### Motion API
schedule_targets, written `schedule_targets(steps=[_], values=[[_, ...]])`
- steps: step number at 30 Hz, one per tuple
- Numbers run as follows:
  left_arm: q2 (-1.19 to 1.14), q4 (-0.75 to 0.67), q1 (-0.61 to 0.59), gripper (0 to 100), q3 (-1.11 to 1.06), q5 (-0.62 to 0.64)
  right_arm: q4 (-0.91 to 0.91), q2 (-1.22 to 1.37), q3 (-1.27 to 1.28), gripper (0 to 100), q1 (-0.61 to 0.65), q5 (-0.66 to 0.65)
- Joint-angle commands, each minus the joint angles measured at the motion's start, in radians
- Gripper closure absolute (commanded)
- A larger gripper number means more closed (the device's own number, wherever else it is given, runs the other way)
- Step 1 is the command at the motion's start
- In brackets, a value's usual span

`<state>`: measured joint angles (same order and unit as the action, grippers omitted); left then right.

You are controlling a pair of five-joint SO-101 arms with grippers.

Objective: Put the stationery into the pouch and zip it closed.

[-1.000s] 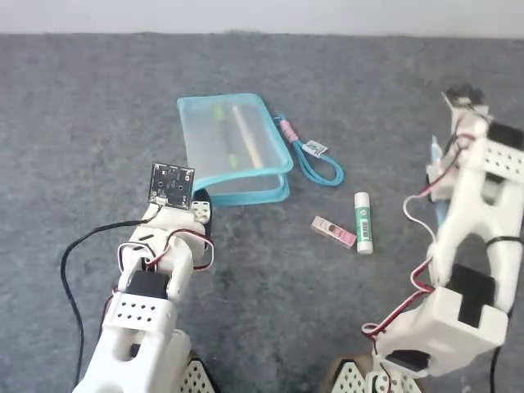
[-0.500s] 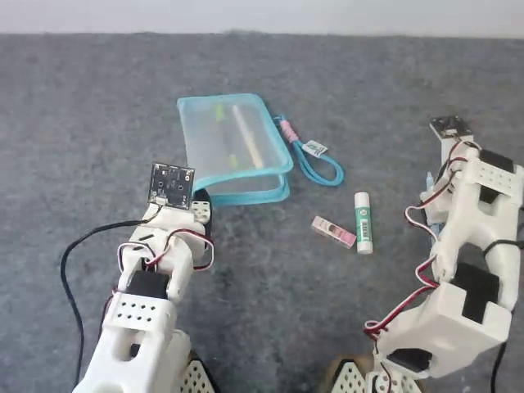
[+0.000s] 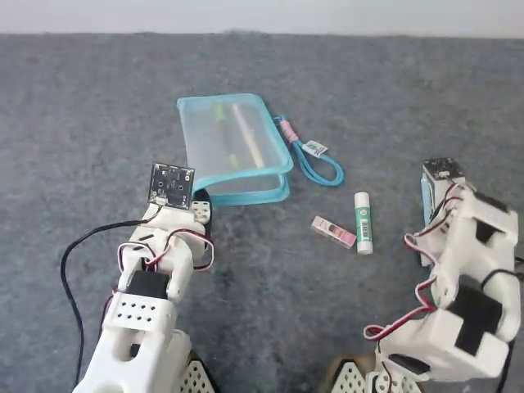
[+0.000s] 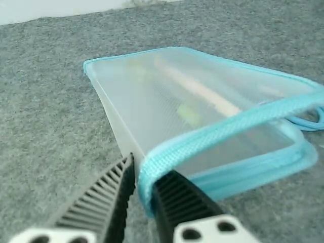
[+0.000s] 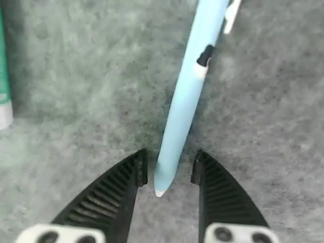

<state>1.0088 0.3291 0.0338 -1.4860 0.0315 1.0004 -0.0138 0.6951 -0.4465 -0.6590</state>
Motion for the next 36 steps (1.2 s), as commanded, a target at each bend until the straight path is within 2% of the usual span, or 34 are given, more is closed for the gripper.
schedule_targets(steps=[1, 6, 11, 18, 28, 31, 36], values=[[-0.003, -0.012, 0.009, 99, 0.016, 0.008, -0.036, -0.042, 0.037, 86.8, -0.012, -0.012], [0.002, -0.015, 0.009, 99, 0.004, 0.008, -0.05, -0.005, 0.035, 87.6, -0.012, 0.023], [0.002, -0.015, 0.009, 99, 0.002, 0.008, -0.064, -0.007, 0.035, 95.8, -0.005, 0.029], [0.002, -0.015, 0.009, 99, 0.002, 0.008, -0.044, -0.024, 0.029, 96.9, -0.01, 0.031], [0.002, -0.015, 0.009, 99, 0.004, 0.008, 0.214, -0.417, 0.025, 99.1, -0.001, 0.021], [0.002, -0.015, 0.009, 99, 0.004, 0.008, 0.309, -0.549, 0.025, 99.1, 0.051, 0.02], [0.002, -0.015, 0.009, 99, 0.004, 0.008, 0.478, -0.736, 0.025, 99.1, 0.257, 0.031]])
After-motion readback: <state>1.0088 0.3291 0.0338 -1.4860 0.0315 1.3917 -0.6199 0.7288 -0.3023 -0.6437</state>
